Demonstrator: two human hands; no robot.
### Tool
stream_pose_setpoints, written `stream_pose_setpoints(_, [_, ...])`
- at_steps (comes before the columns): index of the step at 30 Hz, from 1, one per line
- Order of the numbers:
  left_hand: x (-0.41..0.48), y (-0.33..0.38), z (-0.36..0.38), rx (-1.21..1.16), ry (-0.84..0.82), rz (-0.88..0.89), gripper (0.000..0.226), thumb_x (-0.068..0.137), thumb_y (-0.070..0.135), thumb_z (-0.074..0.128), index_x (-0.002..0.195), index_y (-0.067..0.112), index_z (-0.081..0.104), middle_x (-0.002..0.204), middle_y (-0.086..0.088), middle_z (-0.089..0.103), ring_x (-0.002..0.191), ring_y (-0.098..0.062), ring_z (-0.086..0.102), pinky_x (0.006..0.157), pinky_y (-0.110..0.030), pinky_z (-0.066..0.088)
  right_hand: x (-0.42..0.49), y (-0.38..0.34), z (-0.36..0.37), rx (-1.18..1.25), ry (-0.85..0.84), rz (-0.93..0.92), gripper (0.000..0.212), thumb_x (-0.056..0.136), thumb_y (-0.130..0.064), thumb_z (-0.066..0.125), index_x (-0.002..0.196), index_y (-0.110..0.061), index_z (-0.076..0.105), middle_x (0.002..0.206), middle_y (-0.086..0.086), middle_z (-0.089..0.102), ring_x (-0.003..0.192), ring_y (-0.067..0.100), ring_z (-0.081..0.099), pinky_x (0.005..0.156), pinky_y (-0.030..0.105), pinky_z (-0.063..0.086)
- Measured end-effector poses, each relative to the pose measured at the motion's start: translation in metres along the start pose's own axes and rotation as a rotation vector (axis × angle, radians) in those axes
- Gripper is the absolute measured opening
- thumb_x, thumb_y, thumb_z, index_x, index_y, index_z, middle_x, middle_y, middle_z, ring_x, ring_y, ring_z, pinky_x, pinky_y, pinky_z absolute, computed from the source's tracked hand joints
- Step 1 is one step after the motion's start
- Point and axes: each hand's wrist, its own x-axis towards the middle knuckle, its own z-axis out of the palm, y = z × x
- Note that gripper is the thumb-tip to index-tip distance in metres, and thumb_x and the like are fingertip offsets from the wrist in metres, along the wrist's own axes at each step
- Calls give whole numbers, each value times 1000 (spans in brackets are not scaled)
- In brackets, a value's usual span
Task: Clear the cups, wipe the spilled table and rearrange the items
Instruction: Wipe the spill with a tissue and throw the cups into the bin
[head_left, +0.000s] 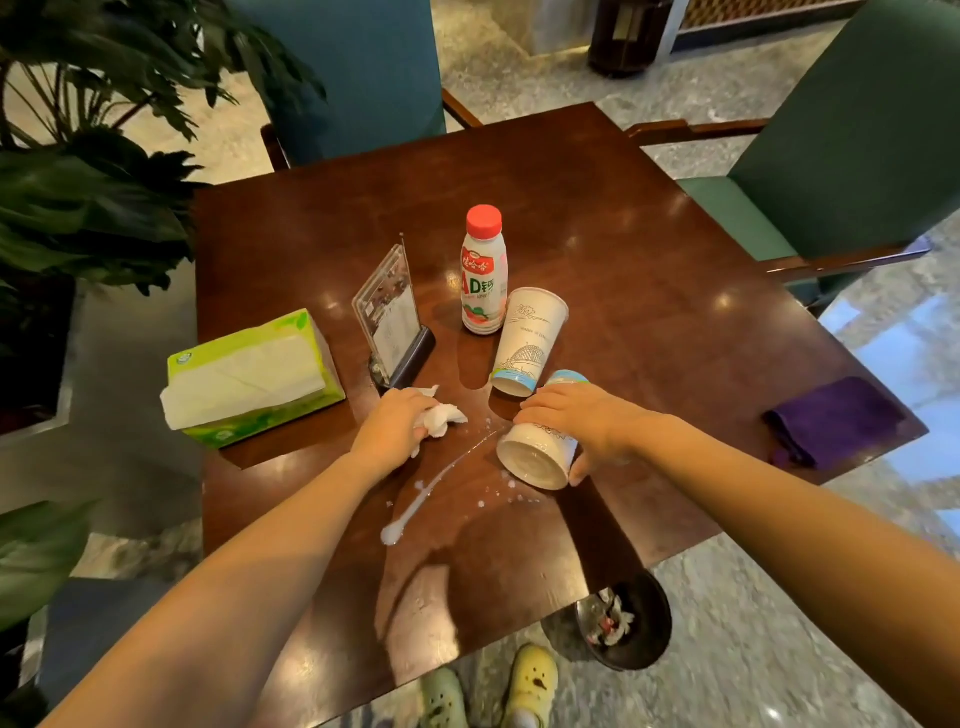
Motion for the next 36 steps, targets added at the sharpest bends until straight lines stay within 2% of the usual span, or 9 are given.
stream_pose_setpoints(5, [-1, 3, -4, -6, -64, -89, 38, 85, 12, 60, 123, 13, 57, 120, -10, 53, 111, -28, 51, 92, -35, 41, -5, 1, 4, -61, -23, 96, 98, 65, -56, 75, 145, -33, 22, 146, -8, 32, 135, 16, 26, 112, 39, 17])
stream_pose_setpoints(9, [-2, 6, -5, 20, -92, -133, 32, 86, 13, 61, 117, 10, 62, 132, -9, 44, 116, -28, 50, 95, -36, 42, -5, -2, 3, -56, -60, 120, 98, 68, -42, 78, 147, -32, 19, 150, -7, 28, 137, 18, 23, 113, 39, 15])
stream_pose_setpoints(14, [-1, 16, -11, -10, -103, -198, 20, 82, 7, 60, 101, 10, 68, 103, -12, 65, 96, -28, 58, 78, -39, 46, -9, -2, 3, -72, 3, 204, 89, 72, -43, 74, 145, -31, 25, 143, -5, 39, 129, 21, 32, 103, 37, 26])
stream_pose_setpoints(20, [-7, 35, -26, -288, 49, -275, 29, 81, 26, 69, 106, 12, 66, 107, -6, 68, 98, -21, 60, 77, -29, 43, -34, 4, -11, 483, 343, 410, 65, 68, -51, 74, 120, -19, 53, 111, 3, 63, 103, 25, 58, 86, 45, 50])
stream_pose_setpoints(24, [1, 79, -41, -516, 51, -286, 31, 73, 29, 76, 99, 14, 66, 93, 0, 65, 84, -11, 56, 65, -19, 41, -40, -6, -16, 670, 533, 643, 62, 73, -54, 70, 114, -10, 53, 101, 3, 58, 89, 21, 56, 65, 30, 44])
stream_pose_setpoints(27, [7, 117, -47, -645, 30, -289, 30, 70, 29, 78, 93, 17, 64, 87, 2, 62, 83, -13, 58, 68, -20, 44, -38, -15, -21, 771, 627, 796, 62, 77, -59, 63, 110, -7, 55, 97, 4, 58, 88, 23, 57, 67, 30, 42])
stream_pose_setpoints(31, [15, 160, -50, -713, 49, -265, 27, 69, 32, 79, 87, 15, 66, 80, -1, 65, 78, -15, 61, 56, -12, 41, -41, -17, -31, 890, 706, 862, 60, 84, -59, 53, 101, -3, 64, 97, 12, 68, 91, 28, 64, 69, 29, 42])
stream_pose_setpoints(34, [23, 183, -52, -713, 75, -270, 30, 71, 30, 77, 91, 9, 68, 96, -10, 69, 94, -24, 63, 72, -28, 49, -53, -12, -37, 939, 730, 888, 67, 86, -59, 48, 118, 0, 55, 114, 15, 64, 104, 31, 61, 82, 34, 47])
stream_pose_setpoints(36, [27, 196, -53, -727, 110, -273, 30, 72, 29, 76, 89, 5, 69, 97, -15, 70, 89, -26, 62, 63, -25, 45, -62, -11, -39, 996, 747, 868, 74, 83, -59, 54, 126, 1, 46, 118, 10, 60, 107, 29, 59, 83, 35, 48])
